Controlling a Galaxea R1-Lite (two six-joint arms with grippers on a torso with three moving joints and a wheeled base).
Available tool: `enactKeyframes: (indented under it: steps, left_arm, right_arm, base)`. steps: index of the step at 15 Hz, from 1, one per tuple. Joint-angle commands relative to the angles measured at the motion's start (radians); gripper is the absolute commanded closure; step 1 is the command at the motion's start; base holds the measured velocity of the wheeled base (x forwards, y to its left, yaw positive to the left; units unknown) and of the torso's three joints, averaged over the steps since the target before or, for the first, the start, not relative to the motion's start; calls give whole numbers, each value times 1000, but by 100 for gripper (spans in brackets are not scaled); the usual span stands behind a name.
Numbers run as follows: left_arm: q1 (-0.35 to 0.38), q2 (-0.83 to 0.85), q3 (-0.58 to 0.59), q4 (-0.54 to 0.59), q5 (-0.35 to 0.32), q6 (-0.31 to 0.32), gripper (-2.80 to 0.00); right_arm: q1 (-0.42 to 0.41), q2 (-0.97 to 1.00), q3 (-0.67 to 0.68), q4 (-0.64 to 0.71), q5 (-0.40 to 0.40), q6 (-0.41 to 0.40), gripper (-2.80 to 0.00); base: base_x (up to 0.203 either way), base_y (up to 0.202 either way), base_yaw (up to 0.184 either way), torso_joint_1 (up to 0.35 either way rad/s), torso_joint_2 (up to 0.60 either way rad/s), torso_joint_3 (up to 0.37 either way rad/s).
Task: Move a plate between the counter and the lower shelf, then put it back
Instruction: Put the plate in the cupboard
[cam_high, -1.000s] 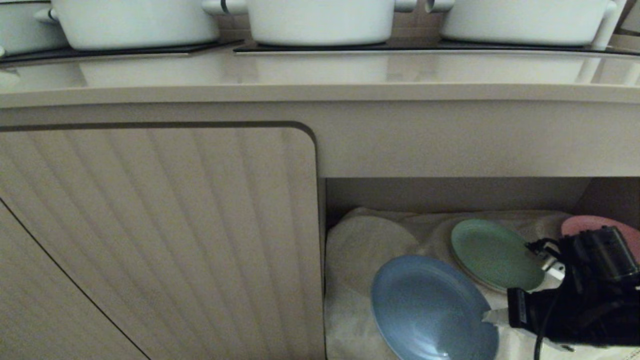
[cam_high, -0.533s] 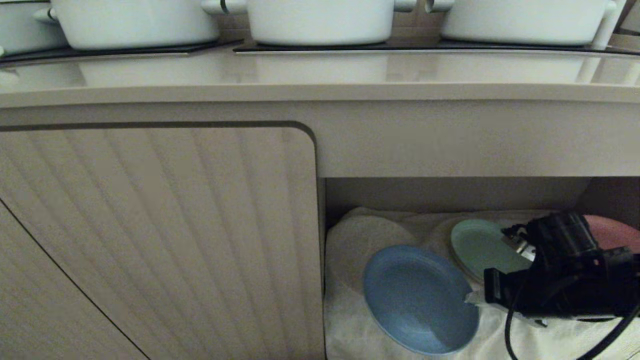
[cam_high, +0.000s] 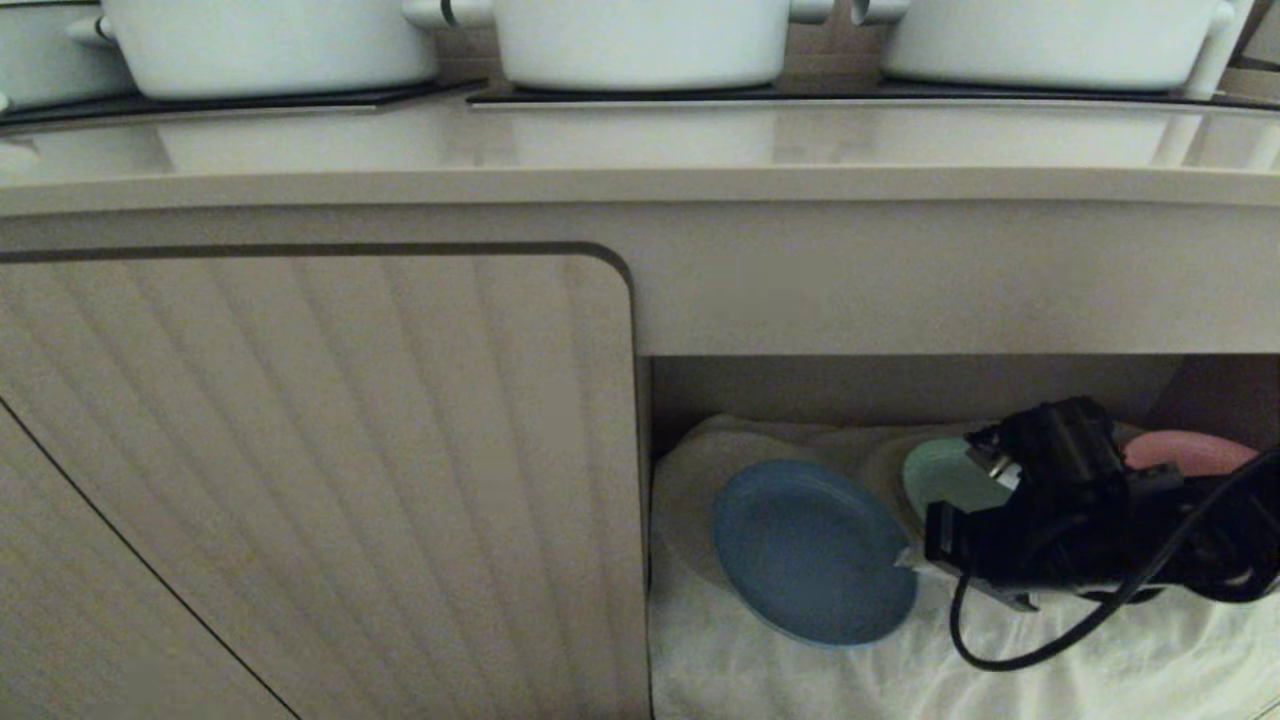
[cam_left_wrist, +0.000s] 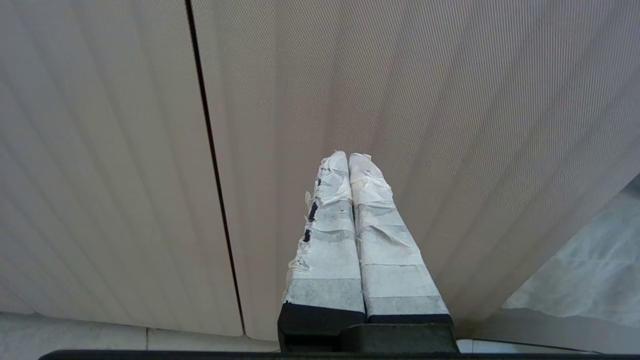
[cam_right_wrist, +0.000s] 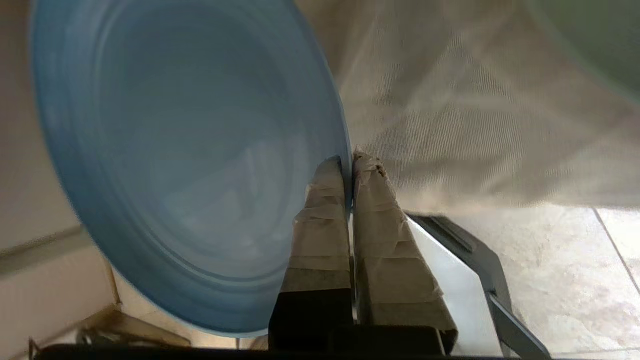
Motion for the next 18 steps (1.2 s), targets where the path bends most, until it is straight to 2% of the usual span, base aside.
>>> enactKeyframes:
  steps: [1, 3, 18]
  left_arm:
    - [0, 0, 0, 0, 1, -1, 0]
    - [0, 0, 0, 0, 1, -1, 0]
    - [0, 0, 0, 0, 1, -1, 0]
  right_arm:
    - [14, 42, -34, -2, -14, 22, 0]
    - [33, 67, -67, -2, -22, 46, 0]
    - [38, 197, -209, 2, -41, 49, 0]
  base:
    - [0, 0, 0, 0, 0, 0]
    - [0, 0, 0, 0, 0, 0]
    - [0, 0, 0, 0, 0, 0]
